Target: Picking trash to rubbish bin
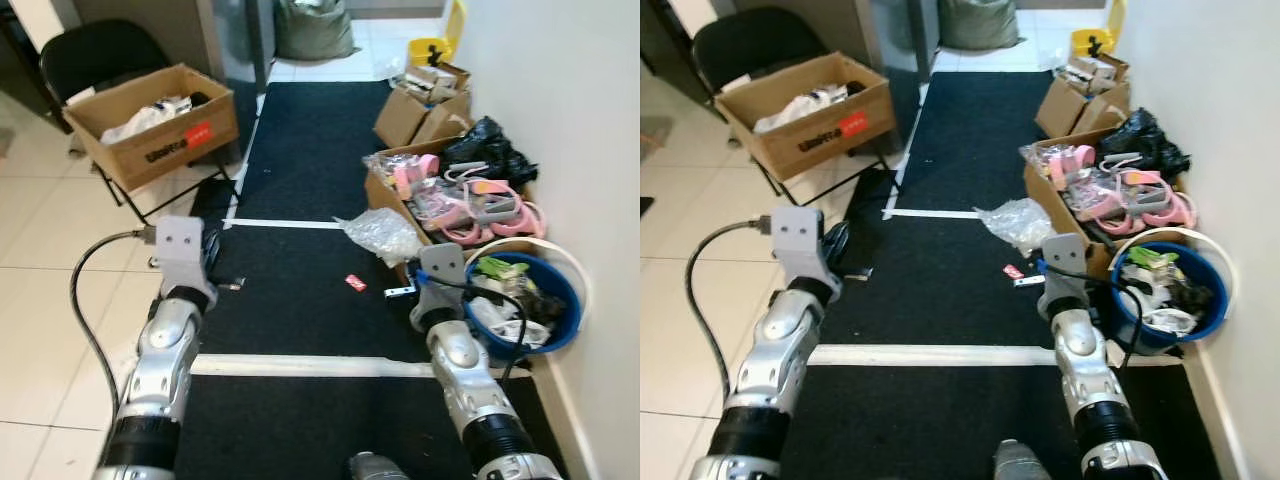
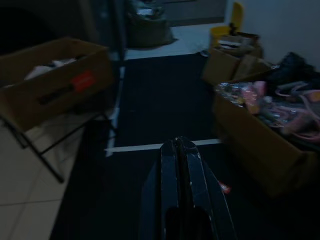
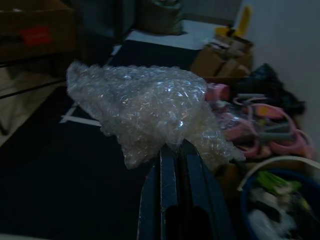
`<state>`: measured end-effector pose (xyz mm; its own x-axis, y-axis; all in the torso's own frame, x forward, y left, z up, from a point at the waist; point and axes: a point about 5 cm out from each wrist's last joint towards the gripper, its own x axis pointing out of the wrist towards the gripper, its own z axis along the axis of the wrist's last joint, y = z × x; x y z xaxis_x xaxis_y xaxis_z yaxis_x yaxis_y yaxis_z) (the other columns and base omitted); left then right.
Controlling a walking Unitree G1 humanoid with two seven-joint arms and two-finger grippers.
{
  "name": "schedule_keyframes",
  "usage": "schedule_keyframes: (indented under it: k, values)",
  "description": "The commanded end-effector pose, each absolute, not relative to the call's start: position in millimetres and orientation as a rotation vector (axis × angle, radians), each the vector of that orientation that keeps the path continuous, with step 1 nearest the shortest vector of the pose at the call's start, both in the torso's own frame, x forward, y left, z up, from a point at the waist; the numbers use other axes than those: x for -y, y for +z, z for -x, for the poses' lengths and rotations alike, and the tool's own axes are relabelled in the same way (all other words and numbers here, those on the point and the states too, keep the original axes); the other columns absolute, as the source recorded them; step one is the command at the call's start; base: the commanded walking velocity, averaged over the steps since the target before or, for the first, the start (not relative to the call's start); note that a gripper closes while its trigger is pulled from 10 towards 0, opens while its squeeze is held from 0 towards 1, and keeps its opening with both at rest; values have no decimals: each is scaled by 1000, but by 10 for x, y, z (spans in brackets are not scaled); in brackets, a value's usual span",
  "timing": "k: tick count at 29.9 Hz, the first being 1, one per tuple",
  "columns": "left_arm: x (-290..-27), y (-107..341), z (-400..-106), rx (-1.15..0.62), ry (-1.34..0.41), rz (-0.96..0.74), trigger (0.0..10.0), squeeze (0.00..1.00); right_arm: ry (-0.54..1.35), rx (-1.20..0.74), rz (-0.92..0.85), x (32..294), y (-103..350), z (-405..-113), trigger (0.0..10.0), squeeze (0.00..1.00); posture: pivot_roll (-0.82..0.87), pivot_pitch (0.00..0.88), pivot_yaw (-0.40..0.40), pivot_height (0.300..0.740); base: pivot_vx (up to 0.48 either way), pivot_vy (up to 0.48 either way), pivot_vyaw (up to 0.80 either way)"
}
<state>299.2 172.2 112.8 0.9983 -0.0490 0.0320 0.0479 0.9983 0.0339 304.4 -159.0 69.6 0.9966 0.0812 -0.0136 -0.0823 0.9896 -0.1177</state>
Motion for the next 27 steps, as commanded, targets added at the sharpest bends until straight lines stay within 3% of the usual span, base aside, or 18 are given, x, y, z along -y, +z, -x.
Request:
schedule_keyframes:
  k: [1, 7, 17, 27]
  values:
    - [-1740, 1089, -2976, 20, -38, -38, 10000, 0, 91, -41, 110, 1562, 630, -3012, 10000, 0, 53, 47, 40, 740, 0, 0, -800]
    - [-1724, 1078, -2965, 21, -31, -29, 10000, 0, 114, -40, 116, 1559, 642, -3021, 10000, 0, 47, 42, 26, 740, 0, 0, -731]
    - [-1712, 1054, -2948, 20, -26, -28, 10000, 0, 190, -62, 142, 1478, 616, -3031, 10000, 0, 44, 31, 10, 740, 0, 0, 0]
    - [-1694, 1058, -2943, 29, -27, -25, 10000, 0, 208, -64, 142, 1471, 624, -3046, 10000, 0, 41, 22, 0, 740, 305, 0, 0]
